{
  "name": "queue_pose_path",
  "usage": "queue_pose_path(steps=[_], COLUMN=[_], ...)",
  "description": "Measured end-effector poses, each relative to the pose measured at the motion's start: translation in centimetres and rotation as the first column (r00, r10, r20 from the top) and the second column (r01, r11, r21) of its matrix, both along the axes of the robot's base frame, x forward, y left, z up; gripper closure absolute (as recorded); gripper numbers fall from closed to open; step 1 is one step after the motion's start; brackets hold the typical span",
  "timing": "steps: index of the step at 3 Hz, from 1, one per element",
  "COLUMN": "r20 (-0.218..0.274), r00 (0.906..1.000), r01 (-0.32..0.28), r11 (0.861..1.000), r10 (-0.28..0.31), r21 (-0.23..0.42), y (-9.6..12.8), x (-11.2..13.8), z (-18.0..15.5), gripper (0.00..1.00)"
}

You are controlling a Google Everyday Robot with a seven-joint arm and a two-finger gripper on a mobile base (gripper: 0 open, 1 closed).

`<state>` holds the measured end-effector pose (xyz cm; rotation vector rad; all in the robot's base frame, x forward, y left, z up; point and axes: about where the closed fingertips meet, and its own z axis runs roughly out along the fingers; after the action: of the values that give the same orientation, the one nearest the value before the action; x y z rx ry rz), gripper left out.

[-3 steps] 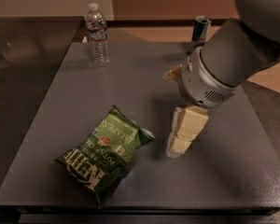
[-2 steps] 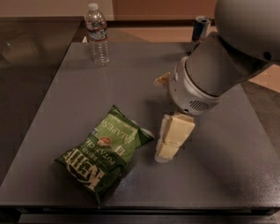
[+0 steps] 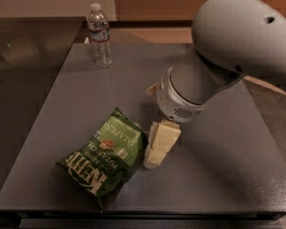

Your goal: Move green jalapeno chip bag near water bottle

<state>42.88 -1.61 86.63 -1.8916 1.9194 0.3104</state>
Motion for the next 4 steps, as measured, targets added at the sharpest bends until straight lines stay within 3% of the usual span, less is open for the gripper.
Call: queue_pose_path(steps=[2,3,4], r20=[-0.057,-0.073,-0.087], r00=[0.9979,0.9961,0.9940], r01=[-0.033,-0.050,-0.066], r11=[0.999,0.999,0.998], r10=[0.032,0.049,0.066], r21=[-0.010,-0.009,-0.001], y=[1.7,2.1,2.3], x=[0.2,0.0,-0.1], z=[-1.6,-1.8,-1.7], gripper=[0.01,0.19,0.43])
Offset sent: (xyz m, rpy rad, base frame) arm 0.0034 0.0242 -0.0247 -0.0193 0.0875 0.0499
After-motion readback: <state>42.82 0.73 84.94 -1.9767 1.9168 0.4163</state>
